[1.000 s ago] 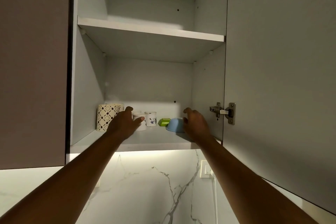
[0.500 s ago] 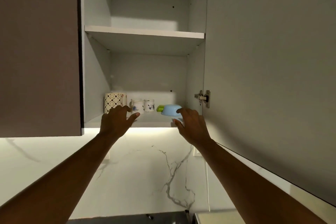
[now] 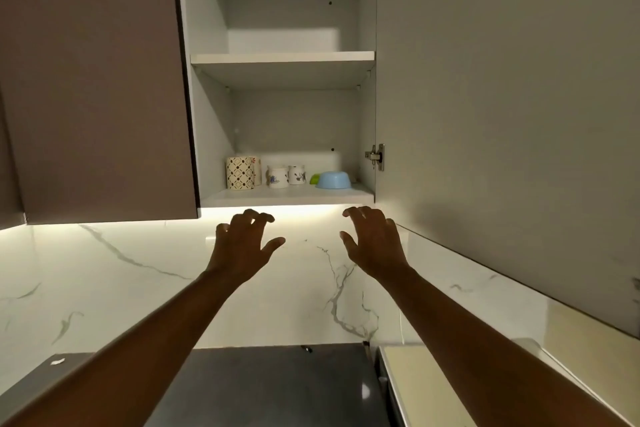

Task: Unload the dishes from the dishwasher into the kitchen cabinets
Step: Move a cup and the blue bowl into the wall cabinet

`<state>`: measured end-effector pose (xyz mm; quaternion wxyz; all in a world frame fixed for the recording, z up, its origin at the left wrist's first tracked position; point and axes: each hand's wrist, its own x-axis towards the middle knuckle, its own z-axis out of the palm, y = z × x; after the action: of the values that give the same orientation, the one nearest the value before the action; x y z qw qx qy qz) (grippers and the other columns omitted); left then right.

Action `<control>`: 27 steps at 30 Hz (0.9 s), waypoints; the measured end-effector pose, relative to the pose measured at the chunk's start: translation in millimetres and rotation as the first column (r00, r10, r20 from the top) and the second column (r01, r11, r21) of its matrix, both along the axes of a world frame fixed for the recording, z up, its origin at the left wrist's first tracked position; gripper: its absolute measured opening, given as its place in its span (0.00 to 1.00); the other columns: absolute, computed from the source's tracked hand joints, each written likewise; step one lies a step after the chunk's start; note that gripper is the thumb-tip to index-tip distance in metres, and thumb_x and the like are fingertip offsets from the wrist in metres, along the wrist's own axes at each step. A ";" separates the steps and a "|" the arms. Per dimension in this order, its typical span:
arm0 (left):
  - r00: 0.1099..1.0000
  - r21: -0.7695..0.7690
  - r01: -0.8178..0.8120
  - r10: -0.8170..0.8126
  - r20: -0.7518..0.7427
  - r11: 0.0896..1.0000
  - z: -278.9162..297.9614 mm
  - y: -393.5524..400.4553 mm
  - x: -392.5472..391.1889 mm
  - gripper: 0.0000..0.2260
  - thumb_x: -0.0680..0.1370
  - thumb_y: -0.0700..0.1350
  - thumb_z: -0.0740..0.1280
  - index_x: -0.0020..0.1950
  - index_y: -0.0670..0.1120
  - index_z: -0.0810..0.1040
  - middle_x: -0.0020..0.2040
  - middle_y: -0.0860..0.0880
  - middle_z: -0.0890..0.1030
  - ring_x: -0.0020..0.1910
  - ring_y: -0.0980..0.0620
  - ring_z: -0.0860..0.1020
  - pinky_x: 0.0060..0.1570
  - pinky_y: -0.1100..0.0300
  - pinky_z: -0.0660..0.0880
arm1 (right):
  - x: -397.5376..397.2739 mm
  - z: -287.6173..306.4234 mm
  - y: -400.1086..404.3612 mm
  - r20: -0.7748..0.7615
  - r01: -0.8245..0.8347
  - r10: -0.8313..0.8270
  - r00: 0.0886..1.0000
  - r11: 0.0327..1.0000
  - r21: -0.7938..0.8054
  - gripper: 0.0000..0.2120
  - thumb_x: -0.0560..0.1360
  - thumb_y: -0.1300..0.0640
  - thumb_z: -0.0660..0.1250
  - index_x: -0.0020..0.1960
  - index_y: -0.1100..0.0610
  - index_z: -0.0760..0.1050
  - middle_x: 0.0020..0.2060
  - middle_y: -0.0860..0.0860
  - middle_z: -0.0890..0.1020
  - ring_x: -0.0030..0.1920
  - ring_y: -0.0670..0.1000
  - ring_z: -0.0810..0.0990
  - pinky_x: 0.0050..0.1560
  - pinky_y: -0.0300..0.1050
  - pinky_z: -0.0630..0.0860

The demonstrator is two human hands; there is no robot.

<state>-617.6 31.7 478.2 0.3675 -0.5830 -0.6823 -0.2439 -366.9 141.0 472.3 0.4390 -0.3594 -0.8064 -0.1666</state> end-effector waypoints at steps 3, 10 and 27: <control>0.996 -0.052 0.030 -0.026 0.088 0.998 -6.7 -16.5 20.2 0.29 0.75 0.69 0.55 0.66 0.51 0.74 0.61 0.47 0.76 0.60 0.44 0.76 0.54 0.46 0.73 | 17.7 -9.7 -22.3 -0.007 0.007 -0.007 1.000 1.000 0.002 0.19 0.75 0.49 0.68 0.64 0.54 0.74 0.56 0.54 0.79 0.57 0.57 0.78 0.53 0.54 0.76; 0.965 -0.224 0.194 -0.145 0.217 0.955 -60.8 -65.8 75.7 0.40 0.69 0.77 0.54 0.73 0.55 0.65 0.73 0.49 0.69 0.73 0.48 0.66 0.65 0.42 0.66 | 70.8 -63.9 -94.0 0.024 0.127 -0.125 0.992 0.981 -0.145 0.26 0.77 0.38 0.63 0.69 0.52 0.69 0.59 0.53 0.78 0.57 0.55 0.78 0.52 0.51 0.78; 0.876 -0.603 0.459 -0.218 0.431 0.653 -261.9 -223.8 202.3 0.41 0.68 0.77 0.57 0.74 0.57 0.63 0.72 0.51 0.69 0.71 0.48 0.68 0.65 0.44 0.67 | 236.4 -293.0 -339.7 0.227 0.458 -0.427 0.875 0.584 -0.670 0.26 0.77 0.38 0.63 0.70 0.49 0.65 0.64 0.54 0.74 0.61 0.57 0.75 0.53 0.52 0.77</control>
<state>-415.2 -192.1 216.3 -0.0445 -0.7474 -0.6502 -0.1289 -130.5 -198.7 179.3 0.1951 -0.6848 -0.7008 0.0437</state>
